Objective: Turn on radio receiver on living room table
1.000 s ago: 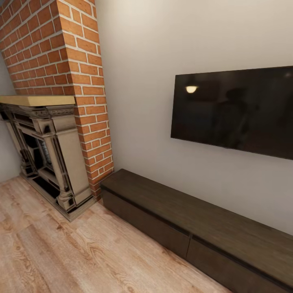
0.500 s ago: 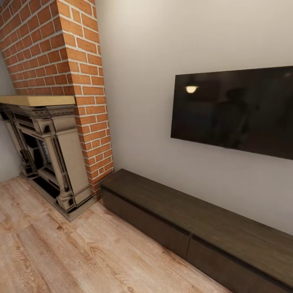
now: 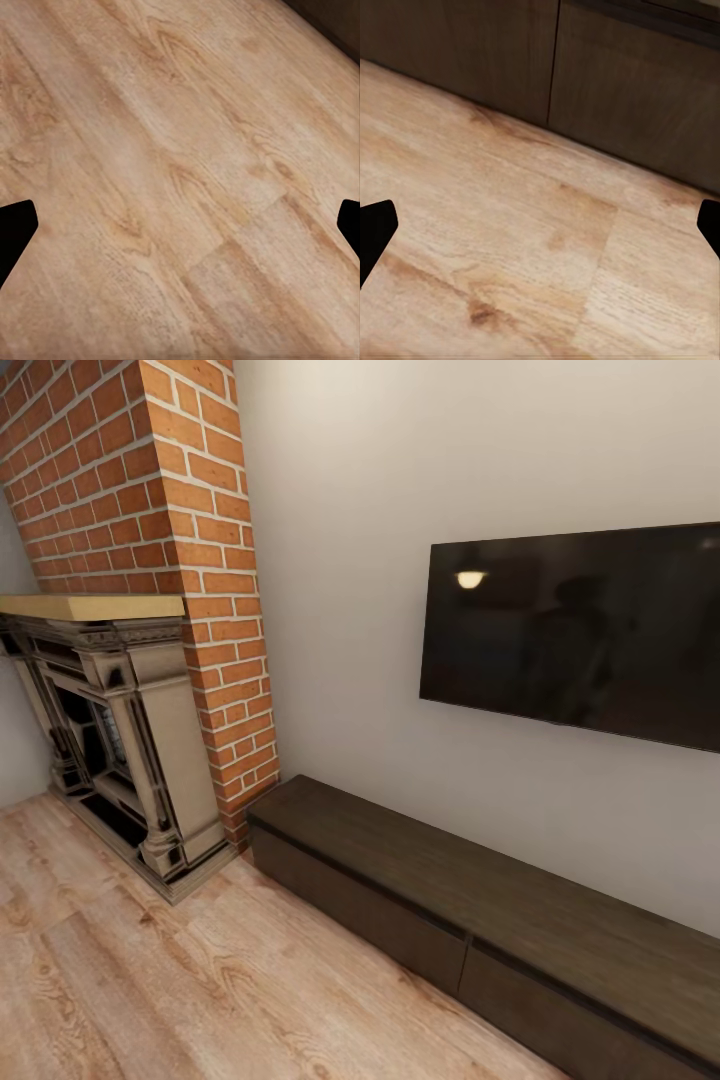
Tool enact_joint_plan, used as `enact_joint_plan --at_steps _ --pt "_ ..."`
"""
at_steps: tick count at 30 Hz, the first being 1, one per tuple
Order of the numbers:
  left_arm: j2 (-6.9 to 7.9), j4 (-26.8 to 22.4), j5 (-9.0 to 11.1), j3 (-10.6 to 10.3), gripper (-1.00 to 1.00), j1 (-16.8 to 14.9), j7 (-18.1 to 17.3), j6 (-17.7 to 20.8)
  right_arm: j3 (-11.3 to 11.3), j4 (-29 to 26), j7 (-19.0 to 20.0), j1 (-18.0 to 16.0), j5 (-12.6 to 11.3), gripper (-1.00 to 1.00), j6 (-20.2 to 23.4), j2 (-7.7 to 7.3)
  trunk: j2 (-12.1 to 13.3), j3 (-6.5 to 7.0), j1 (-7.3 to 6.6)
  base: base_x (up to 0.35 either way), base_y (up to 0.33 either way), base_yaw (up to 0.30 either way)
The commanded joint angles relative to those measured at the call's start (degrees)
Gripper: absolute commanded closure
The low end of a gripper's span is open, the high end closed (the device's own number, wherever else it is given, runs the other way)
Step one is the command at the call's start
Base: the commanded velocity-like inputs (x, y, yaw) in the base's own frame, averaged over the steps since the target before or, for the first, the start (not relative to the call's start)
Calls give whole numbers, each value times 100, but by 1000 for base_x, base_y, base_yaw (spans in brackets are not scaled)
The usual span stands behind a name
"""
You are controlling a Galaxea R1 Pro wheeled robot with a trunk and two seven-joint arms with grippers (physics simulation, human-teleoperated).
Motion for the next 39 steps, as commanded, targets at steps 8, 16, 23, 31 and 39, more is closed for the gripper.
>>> enact_joint_plan --at_steps 8,16,23,31,39 --pt "0 3 0 0 -100 -1 1 -5 -6 25 -16 0 -8 -100 -2 -5 0 -2 0 0 0 115" --pt "0 3 0 0 -100 2 0 1 -9 27 -19 0 -9 -100 -2 -34 0 -31 0 0 0 254" --pt "0 3 0 9 -100 2 0 3 -10 27 -19 0 -13 -100 -2 -41 0 -38 0 0 0 63" --pt "3 3 0 9 -100 1 0 3 -18 27 -28 0 -17 -100 -2 -60 0 -38 0 0 0 259" --pt "6 3 0 9 -100 1 0 3 -18 27 -36 0 -18 -100 -3 -63 0 -38 0 0 0 295"
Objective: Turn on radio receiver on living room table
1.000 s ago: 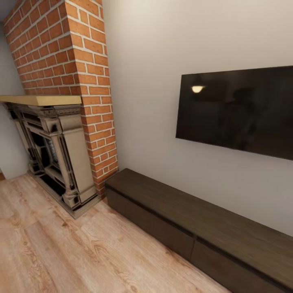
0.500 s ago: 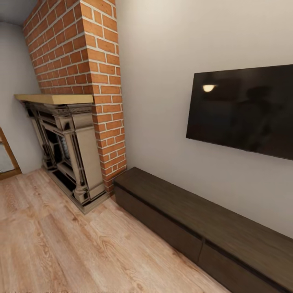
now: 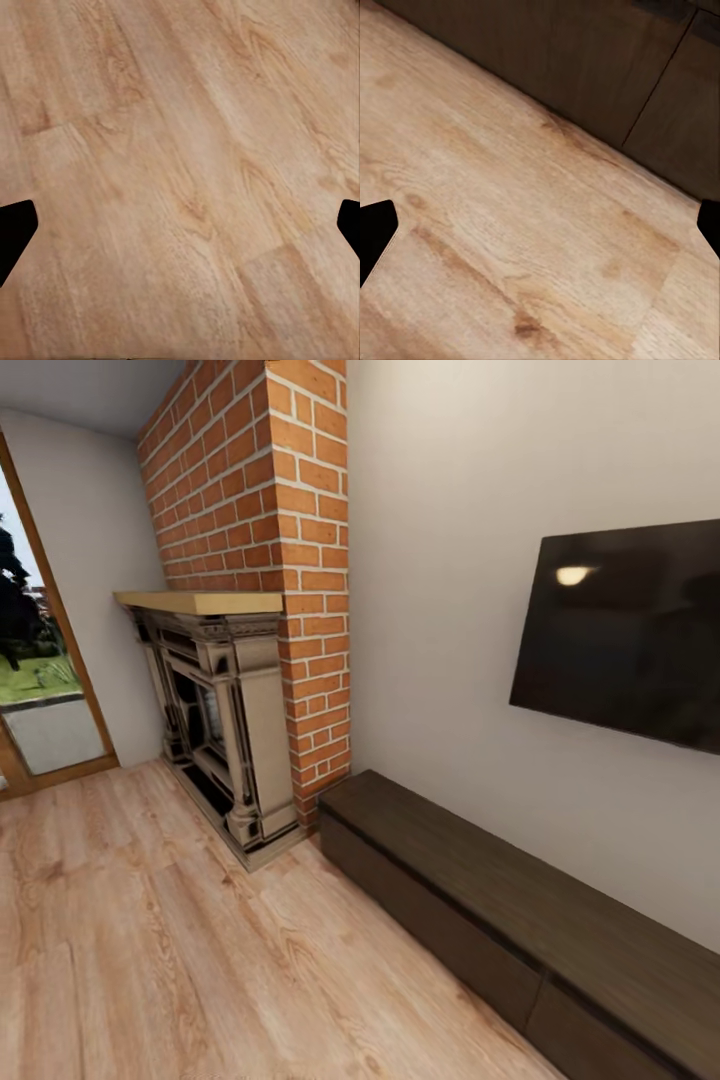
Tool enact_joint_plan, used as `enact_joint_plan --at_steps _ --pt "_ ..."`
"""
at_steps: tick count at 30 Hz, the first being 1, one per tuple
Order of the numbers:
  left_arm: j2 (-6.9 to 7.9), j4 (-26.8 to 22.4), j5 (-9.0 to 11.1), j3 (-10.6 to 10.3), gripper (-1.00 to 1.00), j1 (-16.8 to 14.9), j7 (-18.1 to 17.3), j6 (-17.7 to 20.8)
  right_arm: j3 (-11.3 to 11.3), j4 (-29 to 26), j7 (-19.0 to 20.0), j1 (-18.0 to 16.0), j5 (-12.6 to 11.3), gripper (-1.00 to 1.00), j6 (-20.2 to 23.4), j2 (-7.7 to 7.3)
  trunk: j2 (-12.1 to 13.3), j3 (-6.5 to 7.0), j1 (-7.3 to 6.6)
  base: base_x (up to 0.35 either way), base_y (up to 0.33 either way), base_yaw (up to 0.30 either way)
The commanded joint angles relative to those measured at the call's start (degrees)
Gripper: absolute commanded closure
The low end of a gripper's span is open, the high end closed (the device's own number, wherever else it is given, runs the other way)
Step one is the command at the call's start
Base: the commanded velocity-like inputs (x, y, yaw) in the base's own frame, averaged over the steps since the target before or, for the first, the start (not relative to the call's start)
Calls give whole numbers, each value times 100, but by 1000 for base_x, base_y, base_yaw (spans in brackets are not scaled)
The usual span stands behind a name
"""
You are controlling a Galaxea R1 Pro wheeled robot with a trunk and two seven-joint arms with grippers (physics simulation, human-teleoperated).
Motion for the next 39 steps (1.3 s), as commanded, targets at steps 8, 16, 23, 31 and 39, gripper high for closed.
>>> enact_joint_plan --at_steps 8,16,23,31,39 --pt "3 0 0 11 -100 0 0 0 -2 0 -1 0 -22 -100 1 0 0 0 0 0 0 295" --pt "-4 0 0 209 -100 -2 0 -8 0 0 -1 0 -26 -100 1 0 0 -10 0 0 0 295" --pt "-5 0 0 228 -100 -1 0 -9 -1 0 -1 0 -26 -100 1 0 0 -24 0 0 0 295" --pt "-5 0 0 229 -100 2 0 -9 -7 0 -1 0 -26 -100 1 0 0 -41 0 0 0 295" --pt "-10 0 -1 229 -100 0 0 -9 -3 0 -1 0 -26 -100 -1 0 0 -57 0 0 0 295"
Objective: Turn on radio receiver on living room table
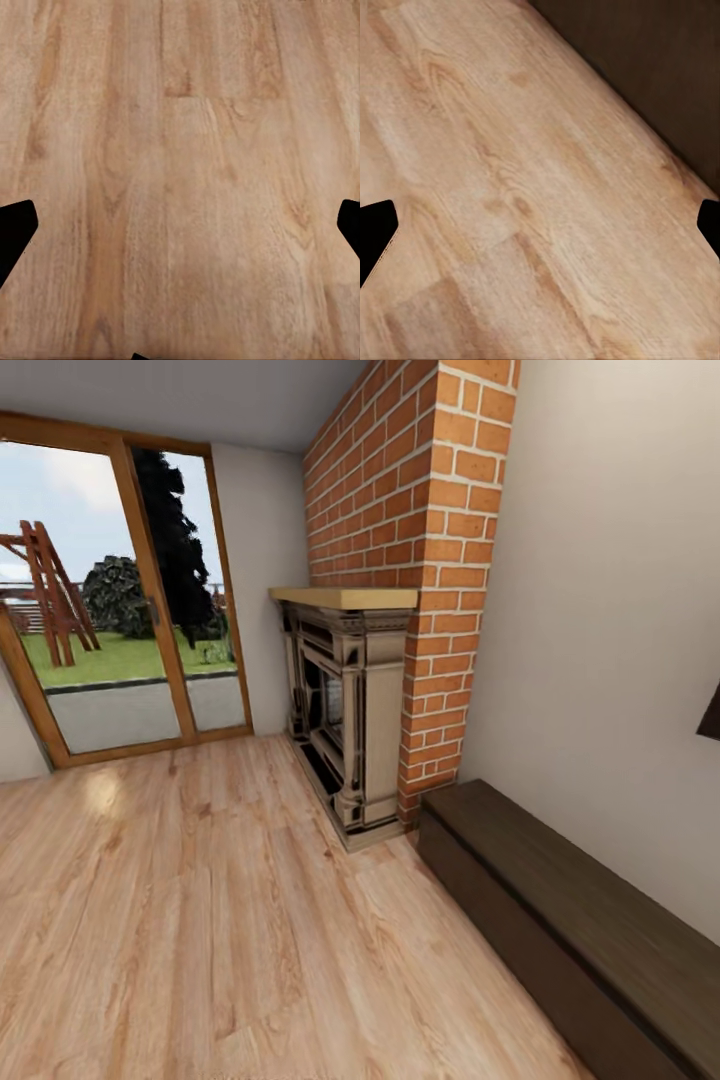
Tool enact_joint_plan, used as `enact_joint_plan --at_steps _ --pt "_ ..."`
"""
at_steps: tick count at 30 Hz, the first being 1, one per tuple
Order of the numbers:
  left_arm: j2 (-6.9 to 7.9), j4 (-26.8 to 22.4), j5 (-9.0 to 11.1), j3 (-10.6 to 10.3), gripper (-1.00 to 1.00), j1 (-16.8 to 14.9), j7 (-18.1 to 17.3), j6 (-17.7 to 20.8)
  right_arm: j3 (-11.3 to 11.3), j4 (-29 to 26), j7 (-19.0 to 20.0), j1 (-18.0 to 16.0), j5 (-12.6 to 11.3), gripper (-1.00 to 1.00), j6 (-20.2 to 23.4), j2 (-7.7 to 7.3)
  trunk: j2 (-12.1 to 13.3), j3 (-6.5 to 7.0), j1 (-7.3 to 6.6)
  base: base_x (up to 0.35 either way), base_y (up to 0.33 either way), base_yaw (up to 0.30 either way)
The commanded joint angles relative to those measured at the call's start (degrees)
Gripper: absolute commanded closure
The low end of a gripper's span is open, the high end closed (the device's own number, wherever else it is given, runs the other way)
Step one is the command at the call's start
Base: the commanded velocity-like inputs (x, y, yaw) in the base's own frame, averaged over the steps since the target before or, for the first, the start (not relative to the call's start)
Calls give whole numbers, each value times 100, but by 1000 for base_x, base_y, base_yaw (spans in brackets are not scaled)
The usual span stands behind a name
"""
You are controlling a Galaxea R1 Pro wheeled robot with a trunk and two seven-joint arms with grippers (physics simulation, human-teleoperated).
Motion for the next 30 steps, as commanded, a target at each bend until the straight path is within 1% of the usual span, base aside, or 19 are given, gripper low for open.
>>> enact_joint_plan --at_steps 1,30 --pt "-1 0 -1 0 -100 1 0 0 1 0 0 0 0 -100 1 0 0 -2 0 0 0 295" --pt "-4 0 -2 0 -100 2 0 0 4 0 0 0 -4 -100 1 0 0 -56 0 0 0 295"
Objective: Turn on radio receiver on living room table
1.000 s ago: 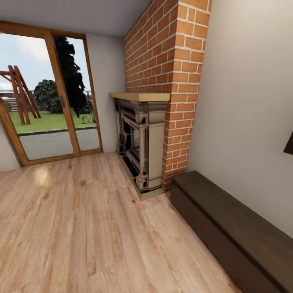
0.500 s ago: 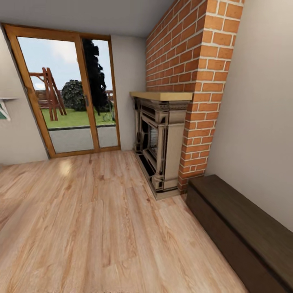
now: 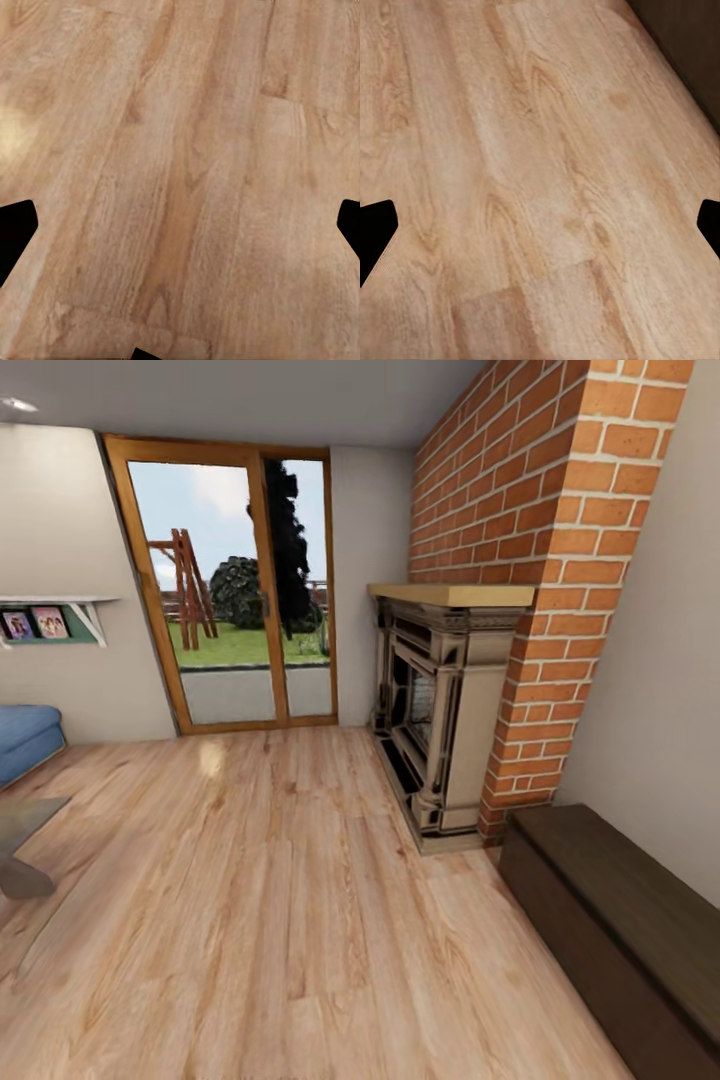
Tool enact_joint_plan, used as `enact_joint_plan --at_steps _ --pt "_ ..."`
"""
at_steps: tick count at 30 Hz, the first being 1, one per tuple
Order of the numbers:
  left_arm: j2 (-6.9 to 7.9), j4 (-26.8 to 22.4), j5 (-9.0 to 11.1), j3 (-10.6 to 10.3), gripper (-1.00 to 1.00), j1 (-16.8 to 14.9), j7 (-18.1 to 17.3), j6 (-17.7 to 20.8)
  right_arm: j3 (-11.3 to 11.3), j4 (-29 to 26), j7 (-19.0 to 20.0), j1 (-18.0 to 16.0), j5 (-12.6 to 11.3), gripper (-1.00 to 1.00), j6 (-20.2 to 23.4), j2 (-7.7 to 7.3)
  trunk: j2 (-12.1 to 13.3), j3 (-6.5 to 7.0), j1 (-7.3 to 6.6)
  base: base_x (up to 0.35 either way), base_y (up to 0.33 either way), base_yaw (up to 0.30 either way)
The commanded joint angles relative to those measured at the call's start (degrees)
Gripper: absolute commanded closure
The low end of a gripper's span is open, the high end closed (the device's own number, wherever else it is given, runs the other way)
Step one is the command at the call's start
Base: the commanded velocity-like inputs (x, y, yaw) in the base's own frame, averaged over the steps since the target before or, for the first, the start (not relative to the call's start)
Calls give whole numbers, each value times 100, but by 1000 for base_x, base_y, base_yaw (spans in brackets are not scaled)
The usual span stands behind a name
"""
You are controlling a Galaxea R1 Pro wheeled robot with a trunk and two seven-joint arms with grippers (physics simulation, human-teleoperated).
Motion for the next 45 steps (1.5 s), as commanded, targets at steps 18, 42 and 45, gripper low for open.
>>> enact_joint_plan --at_steps 18,42,45 --pt "0 0 -5 0 -100 -2 0 0 -2 0 0 0 -4 -100 2 0 0 0 0 0 0 295" --pt "0 0 -5 0 -100 0 0 0 0 0 0 0 -4 -100 2 0 0 0 0 0 0 295" --pt "0 0 -5 0 -100 0 0 0 0 0 0 0 -4 -100 2 0 0 0 0 0 0 295"
